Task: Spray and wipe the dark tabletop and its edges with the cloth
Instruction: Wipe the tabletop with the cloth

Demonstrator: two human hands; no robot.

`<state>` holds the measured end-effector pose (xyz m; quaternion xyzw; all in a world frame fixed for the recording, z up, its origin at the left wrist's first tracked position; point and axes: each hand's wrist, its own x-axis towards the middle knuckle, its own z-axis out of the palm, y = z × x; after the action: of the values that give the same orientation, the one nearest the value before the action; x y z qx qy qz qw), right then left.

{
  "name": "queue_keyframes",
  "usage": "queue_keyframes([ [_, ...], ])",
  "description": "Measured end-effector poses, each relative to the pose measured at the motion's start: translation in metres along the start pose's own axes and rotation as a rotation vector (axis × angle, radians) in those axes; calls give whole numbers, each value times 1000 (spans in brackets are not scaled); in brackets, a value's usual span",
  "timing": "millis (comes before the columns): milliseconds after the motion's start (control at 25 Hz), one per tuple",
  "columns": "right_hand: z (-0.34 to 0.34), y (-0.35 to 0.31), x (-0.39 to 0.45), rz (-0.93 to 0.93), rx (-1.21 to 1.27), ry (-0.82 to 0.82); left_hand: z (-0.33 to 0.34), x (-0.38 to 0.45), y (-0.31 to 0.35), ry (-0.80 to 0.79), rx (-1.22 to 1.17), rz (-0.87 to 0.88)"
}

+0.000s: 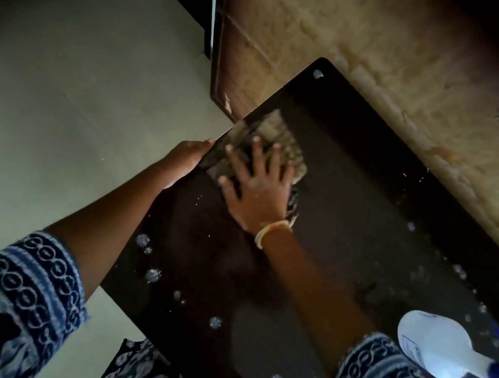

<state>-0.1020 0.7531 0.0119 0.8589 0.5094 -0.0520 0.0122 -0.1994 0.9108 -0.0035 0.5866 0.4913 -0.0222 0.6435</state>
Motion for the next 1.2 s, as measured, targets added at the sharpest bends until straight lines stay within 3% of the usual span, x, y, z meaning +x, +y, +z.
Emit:
queue_keyframes([
  [80,-2,-3,-11,-218,-12,-41,-1,-7,-2,-9,-44,20],
  [160,-2,27,10,-232,-32,21,-1,-9,-4,8,-11,41],
  [280,-4,96,48,181,-28,84,-2,-10,-7,61,117,42],
  [360,-11,125,62,488,49,15,-2,-8,-11,96,182,55],
  [480,-15,97,69,683,115,-69,-4,-9,-13,121,256,90],
  [720,-2,-38,-16,80,46,-70,-7,-16,-18,103,155,68],
  [840,-4,-28,-18,7,6,-49,-13,-21,-28,79,89,76],
  [920,-8,12,9,161,5,-19,-18,-21,-35,66,71,81],
  [1080,-23,112,47,649,131,-95,-17,-24,-37,84,143,131],
  [1200,-19,100,46,710,110,-83,-13,-27,-34,133,225,167],
])
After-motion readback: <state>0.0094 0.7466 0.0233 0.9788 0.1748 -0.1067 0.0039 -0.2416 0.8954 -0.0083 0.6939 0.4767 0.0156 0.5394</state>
